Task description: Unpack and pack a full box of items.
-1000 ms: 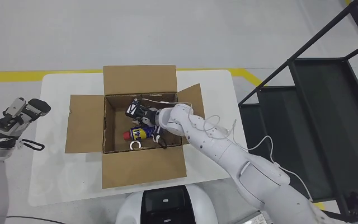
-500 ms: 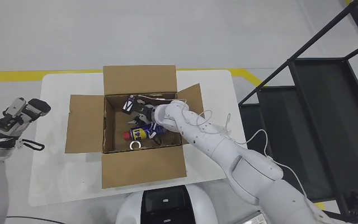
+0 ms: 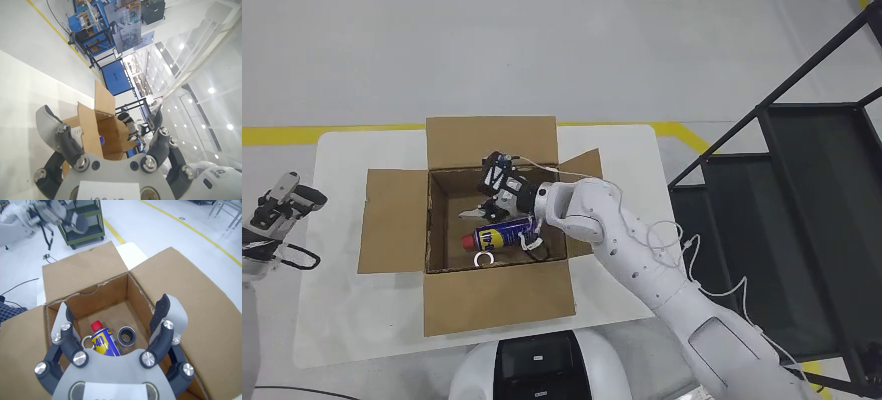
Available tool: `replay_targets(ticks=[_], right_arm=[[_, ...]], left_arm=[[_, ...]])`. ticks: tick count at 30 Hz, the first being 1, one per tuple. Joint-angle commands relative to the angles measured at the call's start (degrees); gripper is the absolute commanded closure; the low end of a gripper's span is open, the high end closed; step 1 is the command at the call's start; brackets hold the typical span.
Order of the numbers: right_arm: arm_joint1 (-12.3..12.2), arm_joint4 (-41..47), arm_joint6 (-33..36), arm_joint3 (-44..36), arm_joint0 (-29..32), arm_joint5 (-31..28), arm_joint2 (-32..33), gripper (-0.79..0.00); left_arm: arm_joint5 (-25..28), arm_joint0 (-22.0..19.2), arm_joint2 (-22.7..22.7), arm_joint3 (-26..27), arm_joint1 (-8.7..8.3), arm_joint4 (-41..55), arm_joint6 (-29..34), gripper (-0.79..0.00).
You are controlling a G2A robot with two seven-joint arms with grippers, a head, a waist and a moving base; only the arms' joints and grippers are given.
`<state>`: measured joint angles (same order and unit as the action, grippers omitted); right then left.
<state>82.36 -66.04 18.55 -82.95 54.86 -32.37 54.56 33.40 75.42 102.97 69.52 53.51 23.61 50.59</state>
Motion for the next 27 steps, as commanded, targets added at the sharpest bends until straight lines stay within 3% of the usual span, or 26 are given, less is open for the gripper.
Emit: replay_targets(ticks=[1, 9, 14, 20, 27], right_arm=[[-1.1, 0.8, 1.3, -7.7, 5.0, -0.5, 3.9, -0.785], [-3.7, 4.5, 2.5, -23.8, 18.6, 2.6, 15.3, -0.785], [-4.6, 3.4, -0.7, -30.3, 25.7, 6.3, 20.6, -0.785], [-5.2, 2.0, -5.1, -34.0, 32.9, 12.6, 25.8, -0.785], [-5.4, 6.2, -8.5, -33.5, 38.7, 17.9, 29.6, -0.785]], left_arm=[[0.5, -1.3, -2.2, -2.0, 0.21, -0.7, 0.9, -0.785], [3.1, -6.6, -10.1, -7.6, 1.23, 0.8, 7.3, -0.785], [3.5, -9.4, -11.5, -9.3, 1.48, 6.6, 12.6, -0.785], [-0.7, -9.8, -10.6, -4.9, 1.18, 16.4, 21.0, -0.785], [-3.2, -10.4, -14.2, 1.8, 1.53, 17.4, 23.5, -0.785]])
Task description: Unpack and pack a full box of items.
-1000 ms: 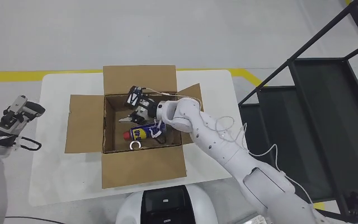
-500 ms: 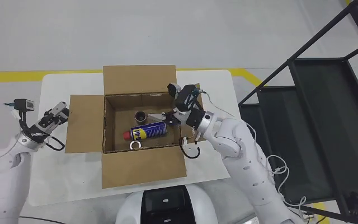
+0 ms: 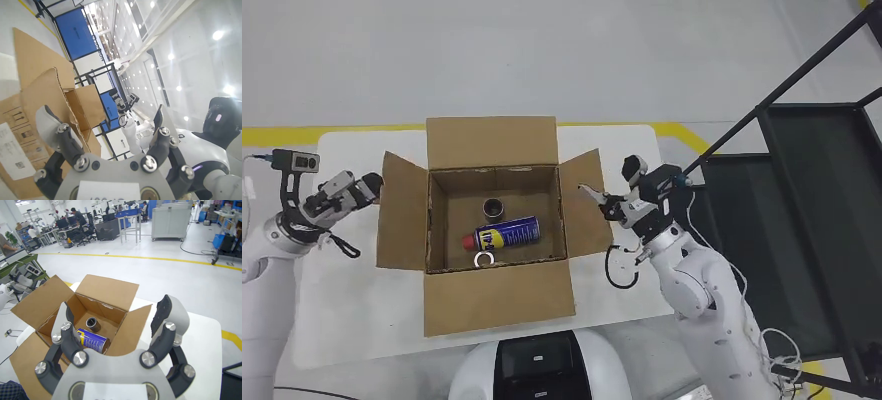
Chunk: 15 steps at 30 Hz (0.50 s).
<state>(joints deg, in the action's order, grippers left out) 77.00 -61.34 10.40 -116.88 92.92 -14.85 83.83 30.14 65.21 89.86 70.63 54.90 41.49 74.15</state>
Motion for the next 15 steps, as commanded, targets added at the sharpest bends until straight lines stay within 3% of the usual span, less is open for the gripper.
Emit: replay_targets(ticks=[1, 8, 15], right_arm=[[0.0, 2.9, -0.4, 0.8, 1.2, 0.8, 0.6, -0.785], [-0.1, 14.6, 2.2, 7.3, 1.5, -1.7, 1.5, -0.785], [0.0, 19.9, 6.3, 13.6, -4.6, -9.7, -5.1, -0.785]], left_arm=[[0.2, -0.5, -1.9, 1.2, 0.27, -0.9, -0.2, -0.785], [0.6, -2.4, -9.6, 2.5, 1.56, -4.4, -0.9, -0.785], [1.1, -2.6, -12.6, 2.3, 2.02, -7.5, -1.7, -0.785]])
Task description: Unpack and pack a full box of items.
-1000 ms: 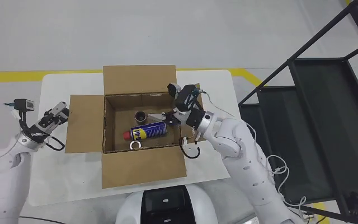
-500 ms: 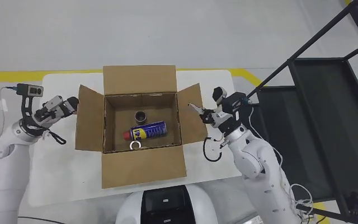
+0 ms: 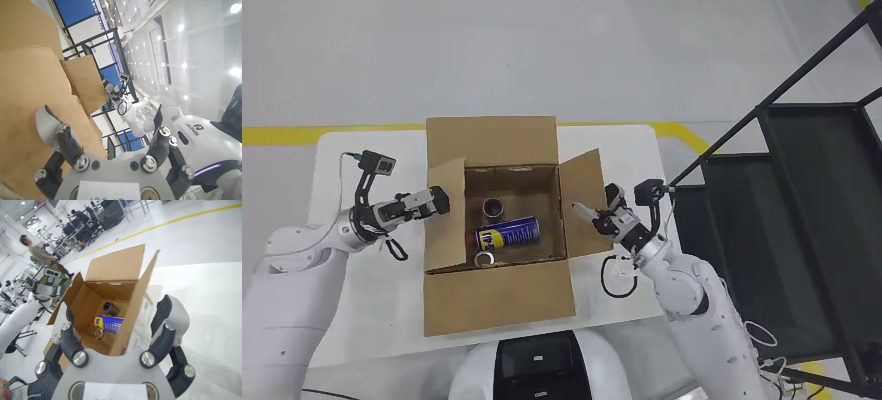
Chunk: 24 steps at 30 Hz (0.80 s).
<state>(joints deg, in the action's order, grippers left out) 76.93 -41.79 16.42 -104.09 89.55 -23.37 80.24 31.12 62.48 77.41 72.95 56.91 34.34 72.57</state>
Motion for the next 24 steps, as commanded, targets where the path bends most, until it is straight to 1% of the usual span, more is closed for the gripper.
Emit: replay_targets(ticks=[1, 5, 8, 12, 15, 18, 24], right_arm=[[0.1, 0.2, 0.6, 1.7, -2.4, -1.8, -2.6, -0.785], [0.5, -0.4, 4.3, 5.3, -8.5, -5.2, -8.7, -0.785], [1.1, -1.5, 7.1, 9.4, -13.2, -4.1, -13.3, -0.785], [1.8, -1.8, 7.6, 13.8, -17.2, -3.2, -17.3, -0.785], [1.9, -3.2, 9.1, 15.4, -18.5, -1.3, -18.7, -0.785], [1.8, -4.1, 10.4, 15.4, -18.7, 0.1, -19.4, -0.785], [1.2, -5.8, 8.8, 10.8, -16.9, -0.8, -18.2, -0.785]], left_arm=[[0.2, 0.1, -0.1, 0.0, -0.01, -0.7, -0.2, -0.785], [1.0, 0.6, 0.4, 0.1, -0.22, -2.9, -0.8, -0.785], [1.5, 1.1, 0.6, 0.3, -0.35, -4.5, -1.6, -0.785], [2.2, 1.7, 0.7, 0.8, -0.47, -6.3, -2.5, -0.785], [2.7, 2.1, 0.7, 1.2, -0.58, -7.8, -2.9, -0.785], [3.6, 2.4, 0.5, 1.4, -0.68, -10.3, -3.5, -0.785], [5.3, 2.7, 0.5, 2.2, -0.92, -14.8, -5.3, -0.785]])
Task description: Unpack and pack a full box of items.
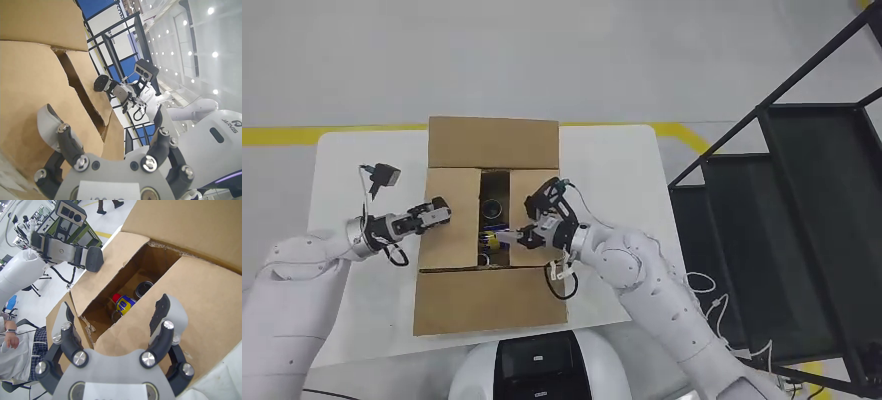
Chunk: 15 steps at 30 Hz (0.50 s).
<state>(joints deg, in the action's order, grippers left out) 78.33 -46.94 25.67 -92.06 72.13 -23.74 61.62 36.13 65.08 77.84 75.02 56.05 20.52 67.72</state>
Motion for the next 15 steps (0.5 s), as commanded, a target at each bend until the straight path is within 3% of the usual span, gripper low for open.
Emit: replay_targets(ticks=[1, 8, 15], right_arm=[[-0.3, -1.7, -0.4, -2.5, 1.0, -0.3, 0.7, -0.785], [-1.3, -16.4, 0.1, -10.2, 1.5, -2.7, -0.5, -0.785], [-1.3, -16.4, 0.1, -10.2, 1.5, -2.7, -0.5, -0.785]], left_arm=[[0.4, 0.1, 0.1, 0.3, -0.10, -1.5, -0.8, -0.785], [-0.2, 0.8, 0.9, 1.5, -0.39, 0.3, -1.9, -0.785], [-1.8, 1.7, 4.3, 3.0, -0.93, 8.2, -0.5, -0.785]])
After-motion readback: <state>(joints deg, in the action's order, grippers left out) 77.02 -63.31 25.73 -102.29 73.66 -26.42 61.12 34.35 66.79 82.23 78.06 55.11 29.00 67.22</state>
